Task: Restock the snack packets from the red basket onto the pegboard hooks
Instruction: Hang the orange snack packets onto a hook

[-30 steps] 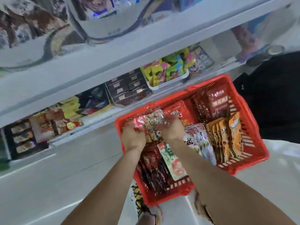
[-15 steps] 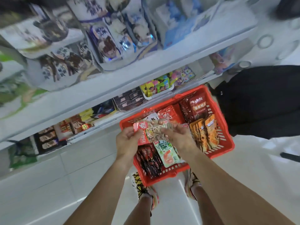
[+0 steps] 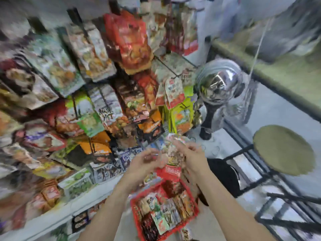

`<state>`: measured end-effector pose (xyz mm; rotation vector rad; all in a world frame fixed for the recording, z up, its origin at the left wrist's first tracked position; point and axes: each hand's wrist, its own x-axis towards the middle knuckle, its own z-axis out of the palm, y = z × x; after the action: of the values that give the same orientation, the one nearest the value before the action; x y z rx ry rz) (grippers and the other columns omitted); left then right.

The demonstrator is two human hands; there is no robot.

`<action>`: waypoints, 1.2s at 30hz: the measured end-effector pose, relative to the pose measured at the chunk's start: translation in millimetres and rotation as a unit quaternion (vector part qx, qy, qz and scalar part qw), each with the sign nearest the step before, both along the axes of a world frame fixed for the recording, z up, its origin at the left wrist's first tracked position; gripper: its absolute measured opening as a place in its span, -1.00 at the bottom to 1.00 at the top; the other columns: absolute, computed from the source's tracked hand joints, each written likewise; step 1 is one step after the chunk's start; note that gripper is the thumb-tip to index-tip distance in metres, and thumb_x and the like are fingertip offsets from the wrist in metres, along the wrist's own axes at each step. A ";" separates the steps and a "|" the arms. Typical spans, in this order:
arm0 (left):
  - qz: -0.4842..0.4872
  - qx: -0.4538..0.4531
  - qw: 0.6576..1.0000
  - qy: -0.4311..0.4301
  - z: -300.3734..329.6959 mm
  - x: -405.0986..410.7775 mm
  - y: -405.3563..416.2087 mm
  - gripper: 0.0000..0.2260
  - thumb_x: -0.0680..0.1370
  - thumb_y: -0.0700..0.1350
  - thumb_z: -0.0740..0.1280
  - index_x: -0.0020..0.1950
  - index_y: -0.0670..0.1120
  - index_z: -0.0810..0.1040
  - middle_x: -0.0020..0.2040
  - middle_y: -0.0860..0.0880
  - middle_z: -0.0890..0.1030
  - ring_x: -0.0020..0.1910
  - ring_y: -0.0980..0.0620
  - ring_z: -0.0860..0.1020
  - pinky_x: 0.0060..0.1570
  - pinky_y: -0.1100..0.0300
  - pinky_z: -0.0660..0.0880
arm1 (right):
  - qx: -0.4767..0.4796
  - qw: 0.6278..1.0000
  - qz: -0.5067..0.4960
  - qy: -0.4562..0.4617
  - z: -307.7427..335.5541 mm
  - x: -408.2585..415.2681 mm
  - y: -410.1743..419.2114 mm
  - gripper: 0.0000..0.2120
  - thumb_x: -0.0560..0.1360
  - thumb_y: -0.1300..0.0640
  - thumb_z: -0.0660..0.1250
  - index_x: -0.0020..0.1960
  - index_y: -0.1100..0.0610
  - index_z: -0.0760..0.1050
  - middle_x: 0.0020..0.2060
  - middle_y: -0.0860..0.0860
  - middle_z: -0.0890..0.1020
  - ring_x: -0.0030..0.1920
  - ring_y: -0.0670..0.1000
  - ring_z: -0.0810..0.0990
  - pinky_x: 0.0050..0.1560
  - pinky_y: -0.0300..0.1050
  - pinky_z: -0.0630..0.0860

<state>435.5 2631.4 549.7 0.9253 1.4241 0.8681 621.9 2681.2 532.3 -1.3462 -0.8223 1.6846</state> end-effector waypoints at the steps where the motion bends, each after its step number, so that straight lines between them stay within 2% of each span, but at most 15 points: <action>1: 0.003 0.037 0.999 0.015 28.3 10.7 14.1 -0.77 0.47 -0.11 0.63 0.07 -0.09 0.68 -0.16 0.04 0.67 -0.20 0.13 0.63 -0.21 0.35 0.50 | 0.030 1.000 0.003 -0.003 29.2 4.2 10.8 -0.61 0.36 -0.01 0.68 -0.20 0.29 0.62 -0.28 0.13 0.59 -0.24 0.12 0.60 -0.15 0.15 0.66; 2: 0.014 0.070 0.997 0.025 57.2 21.7 26.4 -0.83 0.51 -0.06 0.59 0.02 -0.08 0.69 -0.17 0.04 0.66 -0.19 0.12 0.62 -0.19 0.33 0.49 | 0.062 0.998 0.009 -0.007 56.0 7.7 21.4 -0.51 0.31 -0.05 0.69 -0.09 0.35 0.65 -0.19 0.19 0.67 -0.15 0.21 0.67 0.01 0.29 0.67; 3: 0.024 0.103 0.994 0.030 81.9 32.3 37.2 -0.83 0.54 -0.03 0.56 -0.03 -0.10 0.68 -0.20 0.01 0.65 -0.18 0.08 0.60 -0.17 0.26 0.49 | 0.090 0.996 0.017 -0.012 80.9 11.2 29.5 -0.45 0.26 -0.12 0.70 -0.01 0.30 0.70 -0.09 0.26 0.72 -0.05 0.30 0.71 0.12 0.38 0.62; 5: 0.039 0.167 0.985 0.036 121.4 50.8 55.3 -0.69 0.55 0.00 0.54 -0.13 -0.25 0.62 -0.28 -0.07 0.55 -0.25 0.03 0.49 -0.20 0.13 0.39 | 0.147 0.989 0.020 -0.016 118.1 21.4 45.0 -0.58 0.28 -0.17 0.67 -0.02 0.10 0.75 -0.04 0.27 0.74 0.06 0.38 0.69 0.18 0.42 0.57; 7: 0.061 0.207 0.976 0.027 148.1 67.8 70.4 -0.65 0.56 -0.03 0.54 -0.14 -0.32 0.59 -0.35 -0.03 0.50 -0.33 0.09 0.42 -0.29 0.24 0.34 | 0.182 0.983 -0.001 -0.002 144.4 33.7 60.1 -0.70 0.39 -0.07 0.62 0.02 0.07 0.75 -0.03 0.15 0.76 0.07 0.23 0.73 0.24 0.31 0.59; 10: 0.100 0.209 0.973 0.009 167.7 89.5 90.4 -0.82 0.57 -0.16 0.53 -0.16 -0.20 0.62 -0.45 0.15 0.53 -0.44 0.25 0.47 -0.37 0.41 0.39 | 0.201 0.978 -0.030 0.045 158.3 48.8 80.0 -0.43 0.36 -0.13 0.64 0.24 0.17 0.64 0.07 0.14 0.75 0.16 0.16 0.71 0.35 0.25 0.54; 11: 0.103 0.208 0.973 0.008 168.4 95.9 97.8 -0.84 0.56 -0.17 0.54 -0.17 -0.18 0.63 -0.45 0.16 0.54 -0.45 0.25 0.47 -0.38 0.41 0.39 | 0.206 0.976 -0.037 0.054 159.8 52.2 86.0 -0.45 0.37 -0.14 0.63 0.21 0.17 0.66 0.07 0.15 0.74 0.17 0.19 0.70 0.36 0.28 0.52; 13: 0.126 0.202 0.971 0.004 169.7 107.0 112.4 -0.84 0.55 -0.16 0.55 -0.18 -0.18 0.69 -0.39 0.08 0.61 -0.41 0.19 0.50 -0.37 0.36 0.43 | 0.201 0.977 -0.046 0.055 161.4 55.8 99.8 -0.58 0.39 -0.16 0.59 0.08 0.12 0.71 0.03 0.18 0.75 0.15 0.24 0.70 0.33 0.34 0.52; 15: 0.158 0.196 0.968 0.003 173.5 114.2 130.4 -0.80 0.56 -0.06 0.54 -0.15 -0.17 0.75 -0.28 -0.03 0.69 -0.31 0.09 0.57 -0.25 0.22 0.51 | 0.197 0.977 -0.053 0.056 165.3 57.3 118.9 -0.70 0.44 -0.11 0.56 0.01 0.09 0.74 0.00 0.18 0.75 0.14 0.27 0.69 0.31 0.36 0.53; 17: 0.187 0.205 0.961 0.014 179.5 118.2 153.9 -0.80 0.56 -0.02 0.54 -0.15 -0.12 0.76 -0.28 -0.02 0.69 -0.27 0.06 0.58 -0.17 0.11 0.52 | 0.204 0.976 -0.054 0.056 175.1 56.3 142.8 -0.82 0.49 -0.04 0.55 -0.04 0.07 0.75 -0.02 0.19 0.75 0.15 0.33 0.68 0.28 0.39 0.53; 21: 0.245 0.225 0.943 0.011 202.9 125.0 210.8 -0.87 0.55 -0.05 0.56 -0.05 -0.10 0.73 -0.22 -0.02 0.72 -0.22 0.05 0.64 -0.08 0.03 0.59 | 0.218 0.973 -0.054 0.045 202.6 53.2 199.9 -0.66 0.37 -0.18 0.59 -0.06 0.08 0.74 -0.06 0.13 0.76 0.11 0.25 0.71 0.27 0.36 0.55; 24: 0.262 0.224 0.938 0.031 212.6 125.8 254.2 -0.81 0.53 0.03 0.57 -0.03 -0.08 0.73 -0.13 -0.04 0.75 -0.14 0.00 0.67 0.00 0.02 0.61 | 0.217 0.974 -0.051 0.045 220.2 51.8 239.5 -0.72 0.46 -0.06 0.56 -0.05 0.16 0.72 -0.07 0.20 0.75 0.07 0.26 0.71 0.22 0.27 0.61; 27: 0.276 0.207 0.937 0.050 213.7 124.3 286.8 -0.80 0.53 0.06 0.56 -0.01 -0.06 0.73 -0.11 -0.02 0.75 -0.05 -0.05 0.71 0.07 -0.03 0.64 | 0.211 0.975 -0.053 0.033 226.6 50.3 269.2 -0.81 0.55 0.08 0.50 -0.05 0.23 0.68 -0.09 0.28 0.73 -0.10 0.23 0.72 -0.05 0.11 0.63; 32: 0.300 0.197 0.932 0.059 204.0 123.3 314.1 -0.82 0.51 0.04 0.58 -0.08 -0.04 0.70 -0.16 -0.02 0.75 -0.08 -0.08 0.72 0.09 -0.11 0.66 | 0.209 0.976 -0.053 0.010 219.0 46.5 293.4 -0.82 0.56 0.10 0.49 -0.03 0.23 0.69 -0.19 0.20 0.74 -0.19 0.20 0.71 -0.12 0.05 0.62; 36: 0.315 0.195 0.928 0.049 202.6 127.5 324.2 -0.84 0.52 0.05 0.57 -0.16 0.07 0.64 -0.16 0.02 0.74 -0.09 -0.03 0.71 0.08 -0.02 0.65 | 0.204 0.977 -0.061 0.004 218.3 44.9 303.1 -0.80 0.55 0.08 0.50 -0.04 0.24 0.68 -0.25 0.13 0.71 -0.24 0.15 0.68 -0.16 0.02 0.59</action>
<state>563.0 2955.7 752.3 0.8080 1.7027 1.6505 666.9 2984.3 750.6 -1.0803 -0.9974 1.3349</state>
